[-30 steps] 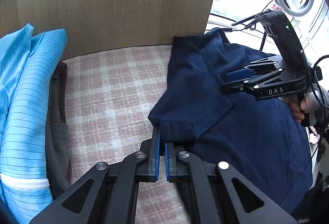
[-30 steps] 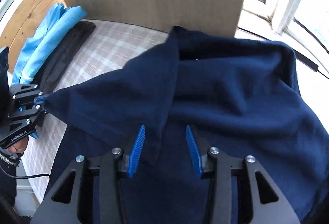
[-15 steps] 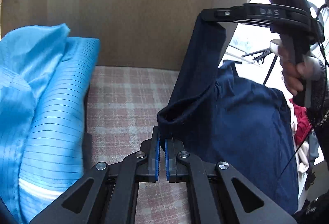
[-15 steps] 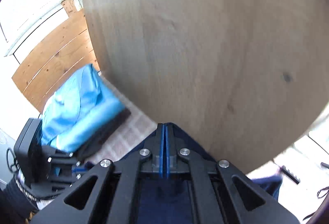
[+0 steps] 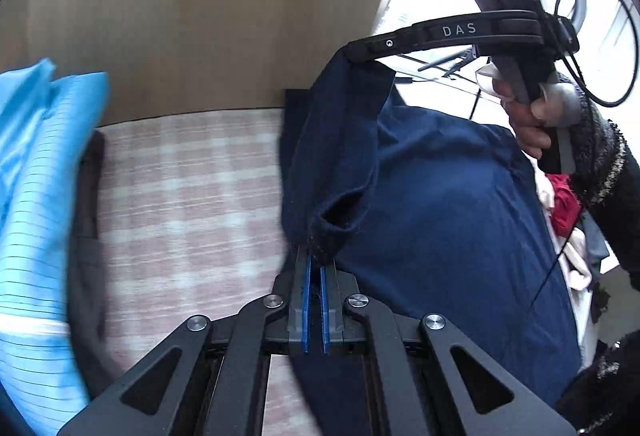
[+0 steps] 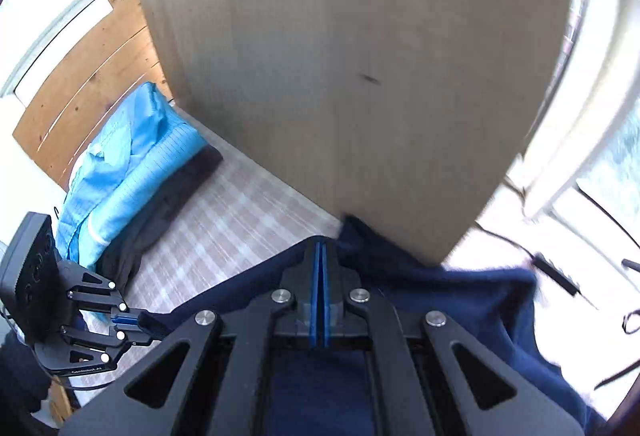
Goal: Fold clothes
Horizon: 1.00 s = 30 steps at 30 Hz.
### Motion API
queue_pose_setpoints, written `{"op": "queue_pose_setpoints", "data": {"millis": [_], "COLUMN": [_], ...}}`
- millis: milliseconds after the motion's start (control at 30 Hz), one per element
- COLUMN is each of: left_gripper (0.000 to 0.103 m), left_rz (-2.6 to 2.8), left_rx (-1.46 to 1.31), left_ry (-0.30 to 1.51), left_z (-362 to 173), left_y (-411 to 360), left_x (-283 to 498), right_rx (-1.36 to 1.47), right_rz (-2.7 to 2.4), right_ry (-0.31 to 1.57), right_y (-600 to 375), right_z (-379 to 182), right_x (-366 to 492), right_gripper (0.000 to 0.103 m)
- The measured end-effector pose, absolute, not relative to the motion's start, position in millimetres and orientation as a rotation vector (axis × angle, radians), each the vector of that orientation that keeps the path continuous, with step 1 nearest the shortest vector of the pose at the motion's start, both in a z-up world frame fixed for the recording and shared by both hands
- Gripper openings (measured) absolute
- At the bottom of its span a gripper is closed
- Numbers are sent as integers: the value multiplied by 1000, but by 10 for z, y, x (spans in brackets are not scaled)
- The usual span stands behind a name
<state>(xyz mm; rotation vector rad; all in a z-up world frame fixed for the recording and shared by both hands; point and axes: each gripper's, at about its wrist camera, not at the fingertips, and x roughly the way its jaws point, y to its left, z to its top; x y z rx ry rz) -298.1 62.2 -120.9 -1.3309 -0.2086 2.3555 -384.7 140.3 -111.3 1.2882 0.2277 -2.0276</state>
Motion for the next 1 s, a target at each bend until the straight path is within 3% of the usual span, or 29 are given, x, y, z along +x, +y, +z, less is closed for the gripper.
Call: {"op": "queue_pose_setpoints", "data": {"millis": [100, 167, 200, 233, 367, 467, 733, 833, 933, 967, 1000], "left_gripper": [5, 20, 20, 20, 28, 28, 28, 28, 28, 24, 27], "left_rz": [2262, 2176, 2165, 2153, 2194, 2286, 2343, 2346, 2388, 2416, 2457], "left_rx": [-1317, -1354, -1377, -1397, -1407, -1434, -1439, -1448, -1531, -1543, -1539], "left_ry": [-177, -119, -73, -35, -61, -69, -160, -75, 58, 106, 128], "left_z": [-1269, -1370, -1398, -1419, -1335, -1276, -1219, -1350, -1564, -1597, -1571], "left_y": [908, 1114, 1186, 1242, 1069, 853, 624, 755, 886, 909, 903], "left_x": [-2993, -2998, -2979, -2961, -2880, -2824, -2721, -2792, -2951, -2980, -2991], "right_rx": [1386, 1488, 1535, 1549, 1436, 1362, 1401, 1353, 1387, 1393, 1377], "right_rz": [-2055, -2081, -2115, -2146, -2207, -2096, -1880, -1943, -1938, -1941, -1954], "right_ry": [204, 343, 412, 460, 426, 279, 361, 436, 344, 305, 262], "right_y": [1677, 1765, 1810, 1854, 1977, 1913, 1194, 1088, 1063, 1080, 1130], "right_z": [-1213, -1354, -1414, -1440, -1293, -1261, -1952, -1995, -1903, -1855, -1784], "right_x": [-3887, -3902, -3899, -3872, -3659, -3443, -2927, -2880, -2954, -2975, -2971], "right_gripper": [2, 12, 24, 27, 27, 28, 28, 32, 32, 32, 32]}}
